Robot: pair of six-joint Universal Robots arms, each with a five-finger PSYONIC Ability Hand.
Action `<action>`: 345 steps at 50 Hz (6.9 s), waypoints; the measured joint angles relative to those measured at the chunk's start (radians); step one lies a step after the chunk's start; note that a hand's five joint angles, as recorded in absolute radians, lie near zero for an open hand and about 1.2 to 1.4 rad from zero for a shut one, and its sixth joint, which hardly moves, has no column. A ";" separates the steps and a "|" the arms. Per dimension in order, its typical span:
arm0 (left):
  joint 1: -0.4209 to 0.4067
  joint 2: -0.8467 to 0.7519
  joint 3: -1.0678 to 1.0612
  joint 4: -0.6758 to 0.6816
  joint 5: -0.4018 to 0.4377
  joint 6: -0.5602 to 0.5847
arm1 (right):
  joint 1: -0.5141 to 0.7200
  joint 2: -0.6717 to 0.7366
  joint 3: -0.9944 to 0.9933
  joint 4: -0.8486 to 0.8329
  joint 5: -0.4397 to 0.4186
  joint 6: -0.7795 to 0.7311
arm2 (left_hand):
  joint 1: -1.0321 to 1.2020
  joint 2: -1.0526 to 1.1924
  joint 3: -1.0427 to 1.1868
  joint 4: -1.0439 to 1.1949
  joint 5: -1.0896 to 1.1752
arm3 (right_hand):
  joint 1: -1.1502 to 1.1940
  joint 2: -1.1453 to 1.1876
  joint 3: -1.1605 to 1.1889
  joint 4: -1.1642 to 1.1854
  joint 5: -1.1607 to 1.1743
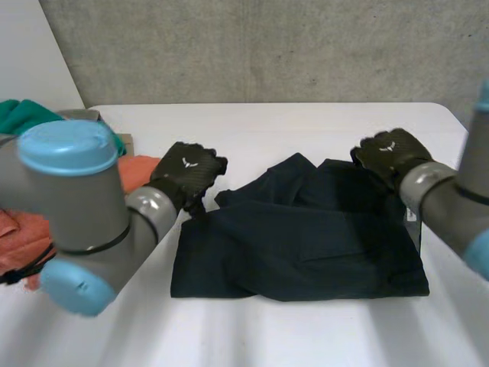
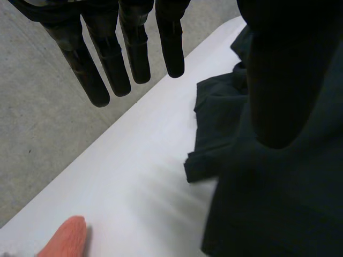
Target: Fold the laundry.
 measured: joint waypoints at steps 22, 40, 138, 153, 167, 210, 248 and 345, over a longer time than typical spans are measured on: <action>0.006 -0.089 -0.157 0.002 0.009 0.003 | -0.076 0.007 0.169 0.139 -0.100 -0.087 | 0.078 0.075 0.064 0.078 0.079 | 0.213 0.227 0.229 0.229 0.195; -0.004 -0.092 -0.115 0.086 -0.001 0.004 | -0.074 0.032 0.177 0.046 -0.052 -0.088 | 0.677 0.725 0.710 0.733 0.686 | 0.684 0.771 0.778 0.785 0.755; 0.061 -0.211 0.740 0.616 -0.073 0.166 | 0.007 0.225 -0.511 -0.947 0.063 0.008 | 0.677 0.731 0.716 0.738 0.686 | 0.663 0.771 0.777 0.789 0.735; 0.061 -0.238 0.159 0.570 -0.084 0.093 | 0.041 0.370 -0.244 -0.596 -0.028 0.051 | 0.677 0.732 0.723 0.738 0.686 | 0.664 0.771 0.794 0.789 0.735; 0.061 -0.075 -0.116 0.221 -0.078 0.088 | 0.034 0.218 -0.009 -0.252 -0.048 -0.039 | 0.269 0.271 0.274 0.278 0.277 | 0.663 0.771 0.795 0.789 0.735; 0.154 -0.174 -0.069 0.101 0.021 0.048 | -0.056 0.081 0.252 -0.248 -0.176 -0.024 | 0.426 0.404 0.389 0.399 0.390 | 0.664 0.771 0.795 0.789 0.735; 0.136 -0.055 0.047 -0.018 0.016 -0.079 | -0.134 -0.027 0.236 -0.054 -0.233 0.222 | 0.685 0.728 0.724 0.734 0.695 | 0.101 0.111 0.103 0.110 0.106; 0.120 0.038 0.179 -0.216 0.017 -0.254 | 0.093 0.050 0.249 -0.397 0.087 0.290 | 0.685 0.730 0.725 0.738 0.695 | 0.650 0.771 0.780 0.789 0.746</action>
